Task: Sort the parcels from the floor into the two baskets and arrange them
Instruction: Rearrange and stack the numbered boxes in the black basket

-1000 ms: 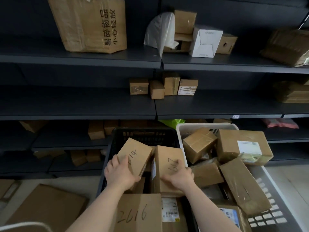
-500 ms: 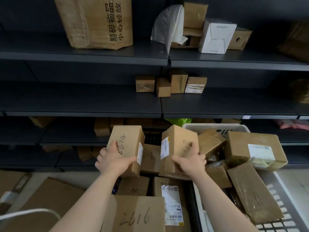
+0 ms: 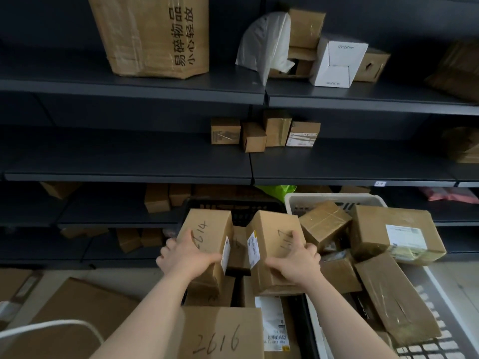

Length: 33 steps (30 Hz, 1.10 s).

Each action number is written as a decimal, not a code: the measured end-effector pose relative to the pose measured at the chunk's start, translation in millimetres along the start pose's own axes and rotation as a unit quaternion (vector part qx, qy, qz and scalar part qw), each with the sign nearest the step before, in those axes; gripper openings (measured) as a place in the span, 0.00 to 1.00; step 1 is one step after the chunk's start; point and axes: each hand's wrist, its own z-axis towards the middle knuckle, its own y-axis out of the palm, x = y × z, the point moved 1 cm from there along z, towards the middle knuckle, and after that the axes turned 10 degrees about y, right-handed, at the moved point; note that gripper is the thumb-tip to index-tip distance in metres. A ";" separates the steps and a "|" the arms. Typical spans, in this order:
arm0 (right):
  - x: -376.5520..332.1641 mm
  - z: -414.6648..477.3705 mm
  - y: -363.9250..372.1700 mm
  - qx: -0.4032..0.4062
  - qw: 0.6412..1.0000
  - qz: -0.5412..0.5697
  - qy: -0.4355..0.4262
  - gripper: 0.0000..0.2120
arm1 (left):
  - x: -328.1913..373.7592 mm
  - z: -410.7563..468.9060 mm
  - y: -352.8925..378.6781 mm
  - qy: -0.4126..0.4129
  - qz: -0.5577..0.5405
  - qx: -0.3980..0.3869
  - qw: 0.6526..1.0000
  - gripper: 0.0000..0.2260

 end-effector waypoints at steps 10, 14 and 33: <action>19.2 -14.5 25.2 -0.057 0.997 -0.032 0.046 0.57 | -14.6 -27.7 22.8 0.004 0.033 -0.052 0.998 0.59; 20.6 -16.3 29.5 -0.057 0.996 -0.047 0.047 0.58 | -15.1 -33.8 27.2 0.012 0.051 -0.041 0.998 0.60; 20.2 -28.7 15.0 -0.008 0.999 -0.041 -0.006 0.57 | -16.3 -35.8 22.7 0.031 -0.020 0.009 0.999 0.57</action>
